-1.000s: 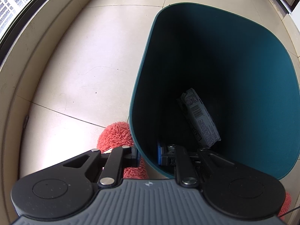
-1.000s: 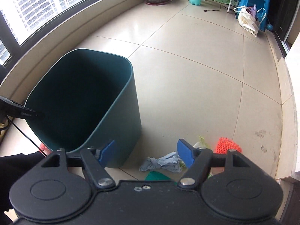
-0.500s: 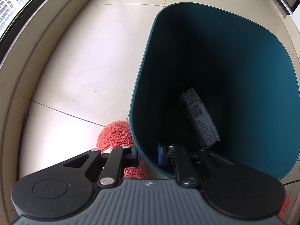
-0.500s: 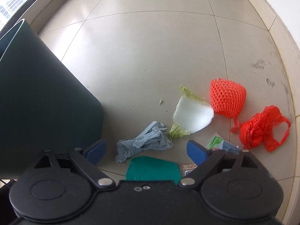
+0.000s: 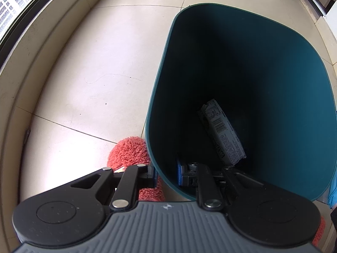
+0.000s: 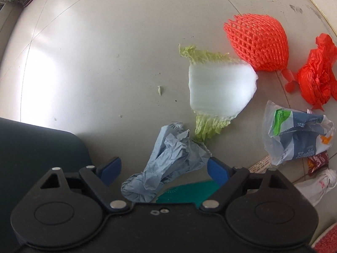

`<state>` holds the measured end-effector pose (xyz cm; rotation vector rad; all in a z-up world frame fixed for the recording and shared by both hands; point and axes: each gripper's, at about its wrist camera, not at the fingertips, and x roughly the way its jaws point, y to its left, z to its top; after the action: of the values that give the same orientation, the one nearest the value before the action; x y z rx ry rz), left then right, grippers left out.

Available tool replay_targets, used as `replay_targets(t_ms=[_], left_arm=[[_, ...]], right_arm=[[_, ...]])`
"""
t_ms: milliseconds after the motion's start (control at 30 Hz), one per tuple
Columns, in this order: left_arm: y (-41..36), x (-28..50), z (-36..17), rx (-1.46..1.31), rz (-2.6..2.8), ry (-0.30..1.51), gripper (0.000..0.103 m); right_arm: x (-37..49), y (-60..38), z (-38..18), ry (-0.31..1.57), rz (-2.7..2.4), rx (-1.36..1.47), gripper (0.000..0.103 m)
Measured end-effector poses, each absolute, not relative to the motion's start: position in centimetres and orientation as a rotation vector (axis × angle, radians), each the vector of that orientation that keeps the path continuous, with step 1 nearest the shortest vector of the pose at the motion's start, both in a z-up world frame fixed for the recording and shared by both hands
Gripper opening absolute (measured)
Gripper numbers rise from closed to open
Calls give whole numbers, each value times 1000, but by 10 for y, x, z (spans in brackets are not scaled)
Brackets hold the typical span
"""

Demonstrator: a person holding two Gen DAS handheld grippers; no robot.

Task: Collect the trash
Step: 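Lower right tool to the blue-grey crumpled plastic bag and grasp it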

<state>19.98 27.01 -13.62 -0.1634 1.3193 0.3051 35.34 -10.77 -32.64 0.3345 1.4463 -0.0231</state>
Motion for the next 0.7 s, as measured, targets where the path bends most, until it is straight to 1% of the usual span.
replay_targets(t_ms=[67,133,200,233,367,433,467,533,567,700], left_arm=[[270,200,-136,-162,301,1318,16],[270,200,-136,-162,300,1319,16],[271,200,-136,-163,301,1320,16],[271,200,-136,-164,300,1320,17],[271,200,-136,-163,300,1317,16],[270,200,-136,-158,302,1317,16],[269,200,-136,-155,302,1317,16],[268,200,-136,-149,304,1316,16],[268,200,-136,-147,304,1316,16],[266,201,-136,-145,307,1316,16]], right_arm=[[354,-110,-335,1457,-55,347,82],[352,-112,-342,1464,-79,355,72],[349,-112,-346,1465,-83,362,65],[348,-111,-347,1466,-83,353,58],[348,-102,-340,1456,-69,319,41],[348,-96,-333,1450,-55,296,29],[350,-92,-330,1444,-49,287,29],[349,-89,-326,1428,-34,266,24],[348,-88,-321,1418,-23,256,24],[344,-87,-304,1398,9,256,16]])
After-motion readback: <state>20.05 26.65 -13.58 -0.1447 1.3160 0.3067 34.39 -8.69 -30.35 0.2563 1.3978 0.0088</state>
